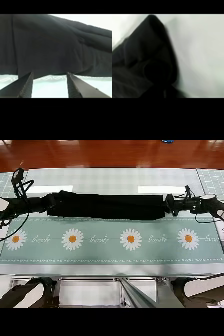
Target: Fold the shirts.
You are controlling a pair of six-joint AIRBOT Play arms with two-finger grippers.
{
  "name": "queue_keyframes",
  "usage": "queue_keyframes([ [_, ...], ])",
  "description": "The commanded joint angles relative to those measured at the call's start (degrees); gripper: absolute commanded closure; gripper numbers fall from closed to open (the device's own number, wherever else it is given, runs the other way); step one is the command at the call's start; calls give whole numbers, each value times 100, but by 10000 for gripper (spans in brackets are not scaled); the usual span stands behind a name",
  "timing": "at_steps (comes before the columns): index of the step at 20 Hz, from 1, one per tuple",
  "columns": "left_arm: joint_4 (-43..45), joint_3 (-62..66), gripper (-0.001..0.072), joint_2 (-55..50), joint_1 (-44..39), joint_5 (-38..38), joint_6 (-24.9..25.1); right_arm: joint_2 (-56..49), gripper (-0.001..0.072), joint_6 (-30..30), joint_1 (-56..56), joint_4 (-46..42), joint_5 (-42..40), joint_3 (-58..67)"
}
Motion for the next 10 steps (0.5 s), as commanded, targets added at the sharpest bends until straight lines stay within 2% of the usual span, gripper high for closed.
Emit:
queue_keyframes([
  [1, -44, -15, 208, 13, -55, 63, 2, -105, 688, -177, 229, 162, 334, 387],
  [2, -46, -15, 271, 13, -55, 57, 0, -28, 688, -210, 170, 125, 474, 396],
  [3, -92, -15, 506, 13, -55, 33, 2, 94, 689, -223, 111, 7, 581, 396],
  [4, -173, -15, 685, 13, -63, 24, 28, 286, 689, -221, 63, -205, 680, 393],
  [7, -575, -4, 690, -63, -426, 50, 356, 1117, 689, -26, 39, -1078, 968, 348],
  [10, -584, 323, 690, -634, -1364, 223, 341, 2229, 689, 162, 39, -1554, 1115, 122],
])
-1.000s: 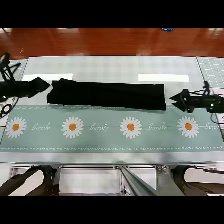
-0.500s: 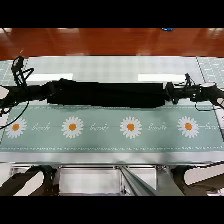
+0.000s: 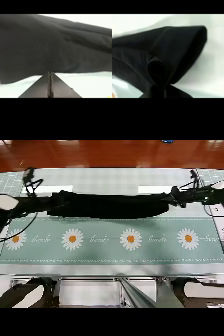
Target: Fold the shirts.
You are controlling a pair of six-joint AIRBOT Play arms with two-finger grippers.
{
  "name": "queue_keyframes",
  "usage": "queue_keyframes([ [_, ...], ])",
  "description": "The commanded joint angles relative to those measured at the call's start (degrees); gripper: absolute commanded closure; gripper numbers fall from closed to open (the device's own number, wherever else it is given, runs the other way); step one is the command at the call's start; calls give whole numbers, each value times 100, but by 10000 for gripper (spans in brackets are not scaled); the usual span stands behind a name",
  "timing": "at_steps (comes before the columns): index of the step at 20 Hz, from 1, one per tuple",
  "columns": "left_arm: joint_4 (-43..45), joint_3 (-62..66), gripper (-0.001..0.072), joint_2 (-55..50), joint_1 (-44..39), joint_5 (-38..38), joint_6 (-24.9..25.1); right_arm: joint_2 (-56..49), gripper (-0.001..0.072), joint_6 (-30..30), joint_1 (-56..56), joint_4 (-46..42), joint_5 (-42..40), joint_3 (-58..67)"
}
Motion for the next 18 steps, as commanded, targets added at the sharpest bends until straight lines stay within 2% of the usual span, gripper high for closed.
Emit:
queue_keyframes([
  [1, -142, 472, 690, -675, -977, 155, 87, 1226, 689, 302, -9, -804, 321, -162],
  [6, -133, 2396, 690, -2503, -2393, 28, -505, 2728, 689, 697, -9, -1346, 887, -164],
  [12, -162, 4411, 690, -4452, -3515, -1128, -1303, 3810, 689, 957, -2, -1335, 1268, -164],
  [18, -634, 4951, 690, -5180, -4544, -1353, -1342, 4037, 689, 1091, 481, -1283, 1266, -164],
])
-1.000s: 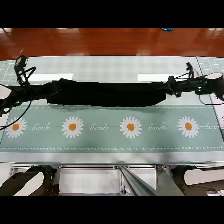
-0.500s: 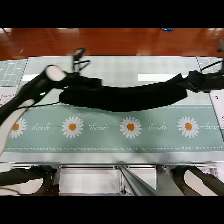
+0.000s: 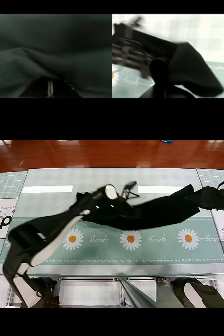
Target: Fold the shirts.
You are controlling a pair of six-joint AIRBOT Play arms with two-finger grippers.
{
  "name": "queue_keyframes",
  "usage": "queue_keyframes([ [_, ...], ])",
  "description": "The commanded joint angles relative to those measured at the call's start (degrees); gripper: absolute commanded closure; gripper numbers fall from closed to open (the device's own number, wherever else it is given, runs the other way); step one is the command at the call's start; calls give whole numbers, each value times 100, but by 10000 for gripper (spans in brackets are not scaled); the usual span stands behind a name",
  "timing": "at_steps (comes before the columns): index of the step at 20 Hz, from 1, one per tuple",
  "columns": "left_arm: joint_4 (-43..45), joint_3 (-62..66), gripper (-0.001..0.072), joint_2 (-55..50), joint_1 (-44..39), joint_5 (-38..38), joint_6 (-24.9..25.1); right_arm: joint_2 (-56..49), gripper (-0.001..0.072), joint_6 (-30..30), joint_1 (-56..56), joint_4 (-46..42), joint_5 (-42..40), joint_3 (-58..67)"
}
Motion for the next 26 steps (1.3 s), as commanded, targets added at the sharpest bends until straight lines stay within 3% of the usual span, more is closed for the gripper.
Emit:
queue_keyframes([
  [1, -197, 275, 690, -328, -487, -164, -96, 120, 689, 149, 295, 0, -20, -2],
  [5, -190, 352, 689, -50, 46, -433, -87, 92, 689, 428, 625, -15, -243, -2],
  [10, -190, -713, 689, 1384, 1906, -573, 323, -551, 689, 807, 1714, 164, -1045, 0],
  [15, -190, -2931, 690, 3716, 3932, -420, 1377, -2109, 689, 855, 3206, 1058, -2929, 199],
  [19, -195, -4352, 689, 4911, 5167, -417, 1582, -3825, 689, 846, 4028, 1436, -3429, 1165],
  [26, -282, -5331, 689, 5254, 5355, -149, 1816, -5890, 689, 839, 4238, 2190, -3322, 2817],
])
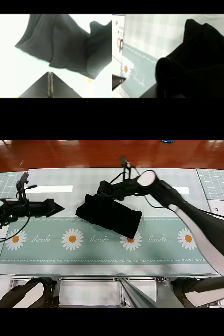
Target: Fold the shirts.
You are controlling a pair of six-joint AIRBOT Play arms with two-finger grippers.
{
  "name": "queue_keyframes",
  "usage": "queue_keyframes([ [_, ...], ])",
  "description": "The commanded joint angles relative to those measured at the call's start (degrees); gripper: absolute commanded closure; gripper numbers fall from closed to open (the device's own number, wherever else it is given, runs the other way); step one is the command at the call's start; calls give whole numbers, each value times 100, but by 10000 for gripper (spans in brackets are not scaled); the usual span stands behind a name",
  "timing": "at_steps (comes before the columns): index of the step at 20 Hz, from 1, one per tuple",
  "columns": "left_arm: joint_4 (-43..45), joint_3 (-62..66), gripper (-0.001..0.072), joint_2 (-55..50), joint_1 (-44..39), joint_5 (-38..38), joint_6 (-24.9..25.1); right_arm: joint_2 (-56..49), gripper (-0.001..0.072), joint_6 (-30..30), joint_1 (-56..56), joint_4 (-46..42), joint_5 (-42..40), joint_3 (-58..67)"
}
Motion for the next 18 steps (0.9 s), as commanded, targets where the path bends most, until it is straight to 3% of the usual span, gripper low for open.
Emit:
queue_keyframes([
  [1, -50, -417, 689, 114, 52, 323, 245, -872, 689, -4, 105, 492, -26, 713],
  [4, -52, -450, 689, 2, -66, 485, 232, -1272, 686, -4, 199, 732, 50, 1029],
  [5, -52, -452, 689, -39, -109, 551, 232, -1331, 570, -17, 234, 726, 0, 1027],
  [6, -52, -452, 689, -79, -140, 625, 232, -1366, 315, -103, 269, 726, 31, 1027],
  [9, -94, -407, 689, -114, -4, 824, 227, -1213, 302, -304, 22, 719, 820, 1027],
  [13, -654, -186, 689, -74, 638, 555, 227, -264, 302, -315, -1147, 57, 2726, 1027],
  [16, -863, -186, 689, -66, 870, 470, 229, 990, 302, -197, -1950, -1845, 3731, 997],
  [18, -863, -203, 689, -66, 859, 426, 232, 2026, 301, 98, -2323, -3383, 3753, 570],
])
